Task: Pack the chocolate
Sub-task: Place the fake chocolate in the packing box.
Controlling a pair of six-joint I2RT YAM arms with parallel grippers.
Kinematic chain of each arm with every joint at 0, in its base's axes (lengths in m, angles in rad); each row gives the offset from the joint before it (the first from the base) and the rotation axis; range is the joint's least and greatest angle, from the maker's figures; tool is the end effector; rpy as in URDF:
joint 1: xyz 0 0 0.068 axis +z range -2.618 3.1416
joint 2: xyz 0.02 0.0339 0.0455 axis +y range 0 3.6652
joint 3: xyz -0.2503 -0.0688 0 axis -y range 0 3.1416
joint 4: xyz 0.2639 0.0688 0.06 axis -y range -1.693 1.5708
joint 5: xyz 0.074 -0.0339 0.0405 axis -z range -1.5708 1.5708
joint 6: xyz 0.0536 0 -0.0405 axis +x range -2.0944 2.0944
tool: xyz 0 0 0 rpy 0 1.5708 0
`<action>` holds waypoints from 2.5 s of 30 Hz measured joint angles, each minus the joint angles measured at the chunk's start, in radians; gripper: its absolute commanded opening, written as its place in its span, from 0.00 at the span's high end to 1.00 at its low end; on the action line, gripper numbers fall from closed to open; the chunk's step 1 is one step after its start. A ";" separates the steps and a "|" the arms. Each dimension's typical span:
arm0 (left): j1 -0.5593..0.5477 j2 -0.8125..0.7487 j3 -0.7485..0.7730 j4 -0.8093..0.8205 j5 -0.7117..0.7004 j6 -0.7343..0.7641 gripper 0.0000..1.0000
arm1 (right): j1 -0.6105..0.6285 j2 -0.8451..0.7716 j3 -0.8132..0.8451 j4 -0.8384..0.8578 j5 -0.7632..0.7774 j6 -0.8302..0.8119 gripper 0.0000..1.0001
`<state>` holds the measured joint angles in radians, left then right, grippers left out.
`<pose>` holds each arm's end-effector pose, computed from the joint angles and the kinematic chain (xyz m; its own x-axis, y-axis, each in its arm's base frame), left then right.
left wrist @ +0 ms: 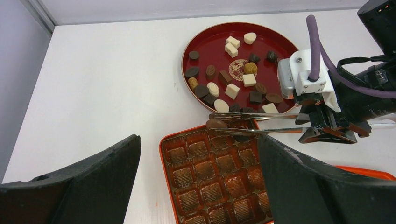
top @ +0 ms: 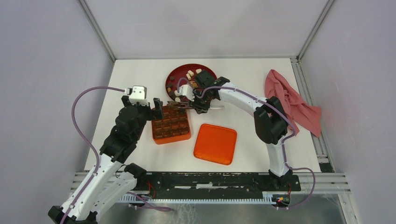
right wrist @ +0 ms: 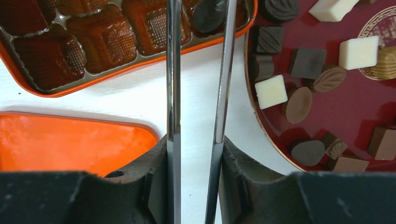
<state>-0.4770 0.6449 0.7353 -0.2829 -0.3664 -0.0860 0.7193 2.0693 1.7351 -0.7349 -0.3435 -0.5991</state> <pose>0.1857 -0.0744 0.3238 -0.1793 0.0024 -0.9838 0.1012 0.9947 -0.0160 0.3406 0.3223 0.1943 -0.1262 -0.8163 -0.5637 -0.9849 0.1711 -0.0273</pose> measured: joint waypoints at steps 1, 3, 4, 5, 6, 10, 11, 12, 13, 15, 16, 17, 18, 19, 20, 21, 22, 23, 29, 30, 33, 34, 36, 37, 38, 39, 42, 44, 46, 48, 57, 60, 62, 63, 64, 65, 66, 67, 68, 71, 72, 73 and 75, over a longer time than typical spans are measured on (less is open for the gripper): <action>0.000 0.000 0.000 0.000 0.000 0.000 0.01 | 0.000 0.000 -0.004 0.002 0.002 0.000 0.85; 0.000 0.003 0.000 0.000 0.000 0.001 0.01 | 0.000 0.000 -0.021 0.005 0.002 0.000 0.85; 0.000 0.005 0.000 0.000 0.000 0.001 0.01 | 0.000 0.000 -0.035 0.008 0.002 -0.001 0.85; 0.000 0.006 0.000 0.000 0.000 0.002 0.02 | 0.000 0.000 -0.049 0.008 0.001 -0.001 0.84; 0.000 0.007 0.000 0.000 0.000 0.002 0.02 | 0.000 0.000 -0.061 0.008 0.002 -0.001 0.83; 0.000 0.010 0.000 0.000 0.000 0.002 0.02 | 0.000 0.000 -0.082 0.008 0.000 -0.002 0.78; 0.000 0.010 0.000 0.000 0.000 0.002 0.02 | 0.000 0.000 -0.083 0.008 0.000 -0.003 0.78; 0.000 0.010 0.000 -0.001 0.000 0.002 0.02 | 0.000 0.000 -0.083 0.008 0.000 -0.003 0.77; 0.000 0.010 0.000 -0.001 0.000 0.002 0.02 | 0.000 0.000 -0.083 0.008 0.001 -0.003 0.76; 0.000 0.011 0.000 -0.001 0.000 0.002 0.02 | 0.000 0.000 -0.083 0.008 0.001 -0.003 0.74; 0.000 0.011 0.000 -0.001 0.000 0.002 0.01 | 0.000 0.000 -0.083 0.008 0.001 -0.003 0.73; 0.000 0.012 0.000 -0.001 0.000 0.002 0.01 | 0.000 0.000 -0.083 0.008 0.000 -0.003 0.72; 0.000 0.013 0.000 -0.001 0.000 0.002 0.02 | 0.000 0.000 -0.083 0.008 0.000 -0.003 0.70; 0.000 0.014 0.000 -0.001 0.000 0.003 0.02 | 0.000 0.000 -0.083 0.008 0.000 -0.003 0.70; 0.000 0.014 0.000 -0.001 0.000 0.003 0.02 | 0.000 0.000 -0.083 0.008 0.001 -0.003 0.69; 0.000 0.014 0.000 -0.001 0.000 0.003 0.02 | 0.000 0.000 -0.083 0.008 0.001 -0.003 0.68; 0.000 0.015 0.000 -0.001 0.000 0.003 0.02 | 0.000 0.000 -0.083 0.008 0.001 -0.003 0.67; 0.000 0.014 0.000 -0.001 0.000 0.003 0.02 | 0.000 0.000 -0.083 0.008 0.001 -0.002 0.66; 0.000 0.014 0.000 -0.001 0.000 0.010 0.01 | 0.000 0.000 -0.079 0.006 0.000 0.000 0.62; 0.000 0.014 0.000 -0.001 0.000 0.010 0.01 | 0.000 0.000 -0.076 0.005 0.000 0.000 0.62; 0.000 0.014 0.000 -0.001 0.000 0.010 0.02 | 0.000 0.000 -0.070 0.004 -0.002 0.000 0.60; 0.000 0.014 0.000 -0.001 0.000 0.010 0.02 | 0.000 0.000 -0.069 0.004 -0.003 0.000 0.60; 0.000 0.014 0.000 -0.001 0.000 0.011 0.02 | 0.000 0.000 -0.068 0.002 -0.003 0.001 0.59; 0.000 0.014 0.000 -0.001 0.000 0.011 0.02 | 0.000 0.000 -0.067 0.002 -0.003 0.002 0.59; 0.000 0.014 0.000 -0.001 0.000 0.012 0.02 | 0.000 0.000 -0.067 0.002 -0.004 0.003 0.58; 0.000 0.014 0.000 -0.001 0.000 0.013 0.02 | 0.000 0.000 -0.066 0.001 -0.004 0.003 0.57; 0.000 0.014 0.000 -0.002 0.000 0.013 0.01 | 0.000 0.000 -0.063 0.000 -0.004 0.004 0.57; 0.000 0.014 0.000 -0.002 0.000 0.013 0.02 | -0.001 0.000 -0.061 0.000 -0.006 0.005 0.57; 0.000 0.014 0.000 -0.002 0.000 0.013 0.02 | -0.002 0.000 -0.056 0.000 -0.007 0.007 0.57; 0.000 0.015 0.000 -0.002 0.000 0.013 0.01 | -0.002 0.000 -0.052 0.000 -0.010 0.008 0.57; 0.000 0.017 0.000 -0.003 0.000 0.014 0.02 | -0.018 0.000 -0.031 -0.010 -0.052 0.019 0.58; 0.000 0.017 0.000 -0.003 0.000 0.013 0.02 | -0.031 -0.003 -0.024 -0.011 -0.081 0.023 0.58; 0.000 0.017 0.000 -0.003 0.000 0.014 0.01 | -0.044 -0.012 -0.024 -0.015 -0.097 0.027 0.58; 0.000 0.017 0.000 -0.003 0.000 0.014 0.02 | -0.053 -0.018 -0.024 -0.017 -0.105 0.029 0.59; 0.000 0.017 0.000 -0.003 0.000 0.014 0.01 | -0.062 -0.024 -0.024 -0.018 -0.109 0.030 0.59; 0.000 0.017 0.000 -0.003 0.000 0.014 0.02 | -0.074 -0.032 -0.024 -0.019 -0.114 0.031 0.59; 0.000 0.017 0.000 -0.003 0.000 0.013 0.02 | -0.082 -0.039 -0.024 -0.019 -0.117 0.033 0.59; 0.000 0.017 0.000 -0.003 0.000 0.013 0.02 | -0.092 -0.045 -0.024 -0.019 -0.120 0.034 0.59; 0.000 0.017 0.000 -0.003 -0.001 0.014 0.02 | -0.106 -0.052 -0.024 -0.018 -0.124 0.036 0.59; 0.000 0.018 0.000 -0.003 -0.001 0.014 0.01 | -0.146 -0.064 -0.024 -0.017 -0.127 0.038 0.59; 0.000 0.018 0.000 -0.003 -0.002 0.014 0.01 | -0.160 -0.064 -0.024 -0.016 -0.127 0.040 0.59; 0.000 0.018 0.000 -0.003 -0.002 0.014 0.02 | -0.172 -0.064 -0.024 -0.016 -0.126 0.042 0.59; 0.000 0.020 0.000 -0.003 -0.002 0.014 0.01 | -0.196 -0.064 -0.024 -0.015 -0.124 0.044 0.59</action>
<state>-0.4770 0.6651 0.7353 -0.2859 -0.3683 -0.0715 0.5236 2.0056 1.7107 -0.7502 -0.4671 -0.5549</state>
